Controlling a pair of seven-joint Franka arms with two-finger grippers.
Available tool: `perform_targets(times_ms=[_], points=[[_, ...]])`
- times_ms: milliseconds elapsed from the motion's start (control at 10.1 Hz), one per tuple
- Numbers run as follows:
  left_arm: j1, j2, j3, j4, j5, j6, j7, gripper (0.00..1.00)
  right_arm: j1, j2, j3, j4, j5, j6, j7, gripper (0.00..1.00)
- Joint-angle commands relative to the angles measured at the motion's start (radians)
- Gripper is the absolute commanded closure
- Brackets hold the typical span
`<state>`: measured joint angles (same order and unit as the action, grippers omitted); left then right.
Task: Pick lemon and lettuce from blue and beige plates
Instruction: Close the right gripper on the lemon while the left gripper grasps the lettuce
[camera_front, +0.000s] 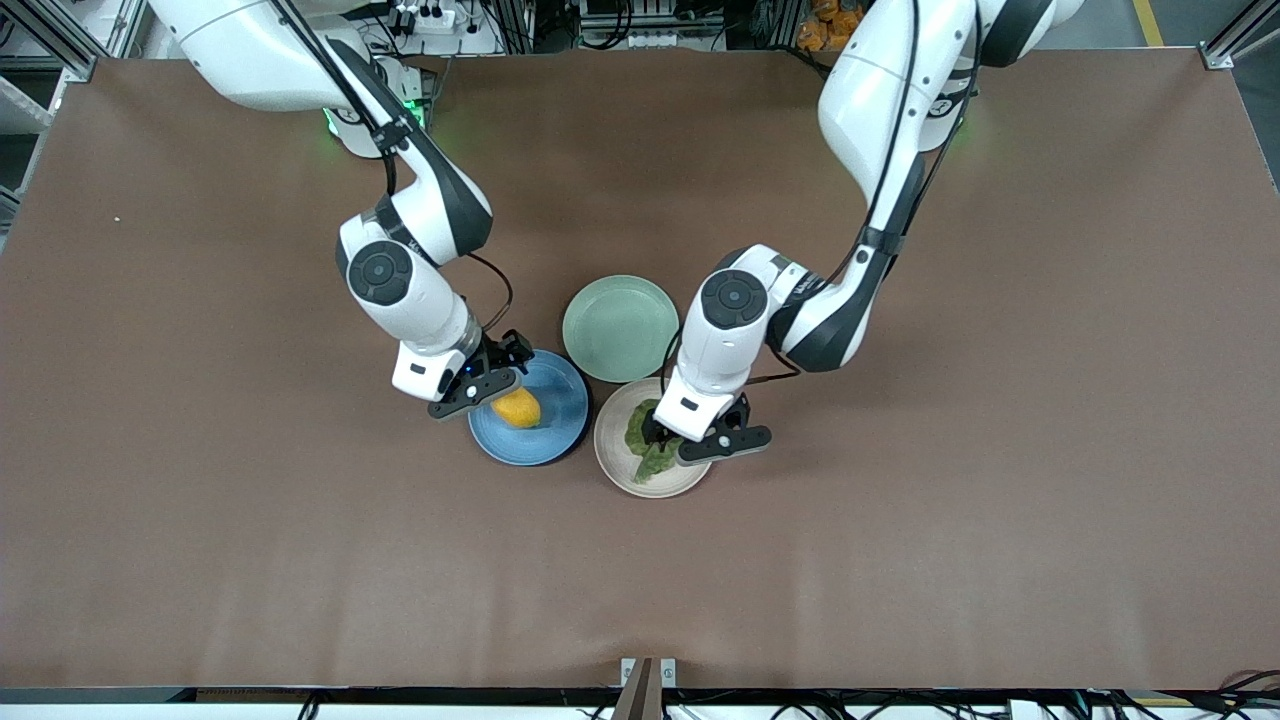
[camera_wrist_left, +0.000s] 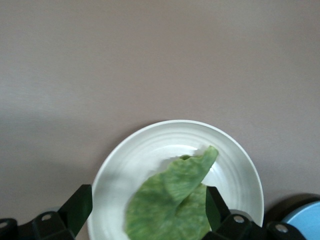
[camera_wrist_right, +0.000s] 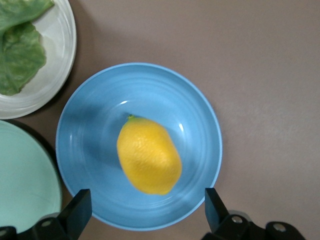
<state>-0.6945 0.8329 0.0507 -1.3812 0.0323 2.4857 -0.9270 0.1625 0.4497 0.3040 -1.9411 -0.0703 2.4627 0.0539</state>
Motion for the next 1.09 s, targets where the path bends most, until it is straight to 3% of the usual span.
perform_targets(times_ms=[0,199,993], points=[[-0.068,0.049,0.067,0.041,0.025,0.032,-0.055,0.0,0.029,0.069,-0.016,0.073,-0.039,-0.001,-0.011,0.0],[-0.094,0.075,0.084,0.041,0.024,0.064,-0.043,0.0,0.048,0.11,-0.026,0.097,-0.098,0.022,-0.011,0.0],[-0.14,0.132,0.086,0.039,0.026,0.09,-0.042,0.0,0.107,0.195,-0.078,0.094,-0.163,0.131,-0.006,0.0]])
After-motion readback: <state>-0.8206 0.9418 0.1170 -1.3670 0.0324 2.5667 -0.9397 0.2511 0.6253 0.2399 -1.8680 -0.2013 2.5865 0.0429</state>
